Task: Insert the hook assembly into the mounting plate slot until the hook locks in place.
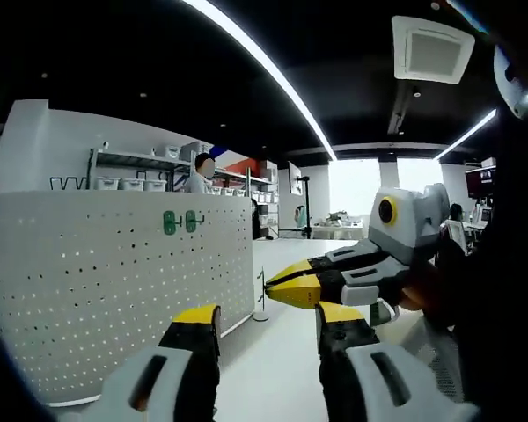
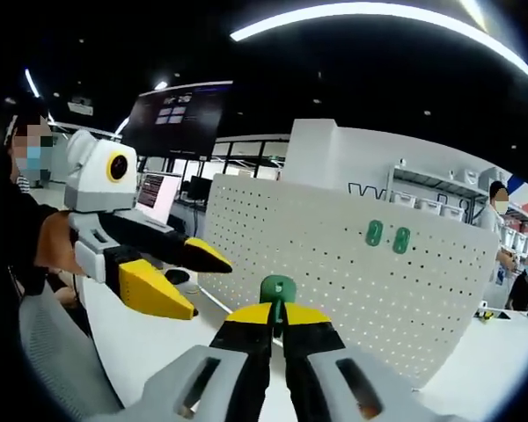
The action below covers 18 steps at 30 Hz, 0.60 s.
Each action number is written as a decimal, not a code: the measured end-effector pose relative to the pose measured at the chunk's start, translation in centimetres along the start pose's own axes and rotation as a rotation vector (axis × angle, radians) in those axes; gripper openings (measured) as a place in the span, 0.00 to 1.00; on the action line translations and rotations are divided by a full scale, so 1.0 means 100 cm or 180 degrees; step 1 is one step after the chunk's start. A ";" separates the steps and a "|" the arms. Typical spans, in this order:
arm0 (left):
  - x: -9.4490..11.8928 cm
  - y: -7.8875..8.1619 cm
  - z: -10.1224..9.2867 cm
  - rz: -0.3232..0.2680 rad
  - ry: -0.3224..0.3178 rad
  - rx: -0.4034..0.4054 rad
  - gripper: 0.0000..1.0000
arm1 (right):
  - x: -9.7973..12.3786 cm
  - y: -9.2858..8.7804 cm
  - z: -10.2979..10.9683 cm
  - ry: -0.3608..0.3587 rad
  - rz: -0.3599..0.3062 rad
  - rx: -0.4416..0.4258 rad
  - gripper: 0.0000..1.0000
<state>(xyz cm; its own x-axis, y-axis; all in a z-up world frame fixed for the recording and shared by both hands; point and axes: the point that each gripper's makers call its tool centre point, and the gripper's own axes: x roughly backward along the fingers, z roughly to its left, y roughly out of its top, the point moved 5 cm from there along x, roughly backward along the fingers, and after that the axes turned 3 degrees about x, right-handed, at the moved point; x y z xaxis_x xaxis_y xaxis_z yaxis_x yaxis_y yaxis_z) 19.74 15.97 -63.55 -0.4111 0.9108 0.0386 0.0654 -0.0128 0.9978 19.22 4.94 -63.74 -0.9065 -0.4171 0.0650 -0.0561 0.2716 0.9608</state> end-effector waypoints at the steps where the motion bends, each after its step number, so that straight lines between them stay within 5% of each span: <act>1: 0.001 -0.001 0.001 0.0023 0.0018 -0.0038 0.48 | 0.000 0.000 -0.001 -0.0006 0.0000 -0.0003 0.01; 18: 0.021 -0.008 0.002 0.0116 0.0254 -0.0262 0.60 | 0.003 0.006 -0.039 -0.0259 -0.0038 0.0004 0.01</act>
<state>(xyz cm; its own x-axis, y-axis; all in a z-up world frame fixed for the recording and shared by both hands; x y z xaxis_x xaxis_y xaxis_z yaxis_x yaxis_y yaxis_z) 19.03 18.02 -64.27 -0.4810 0.8734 0.0758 0.0079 -0.0821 0.9966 20.56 1.58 -62.08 -0.9367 -0.3486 0.0313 -0.0677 0.2682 0.9610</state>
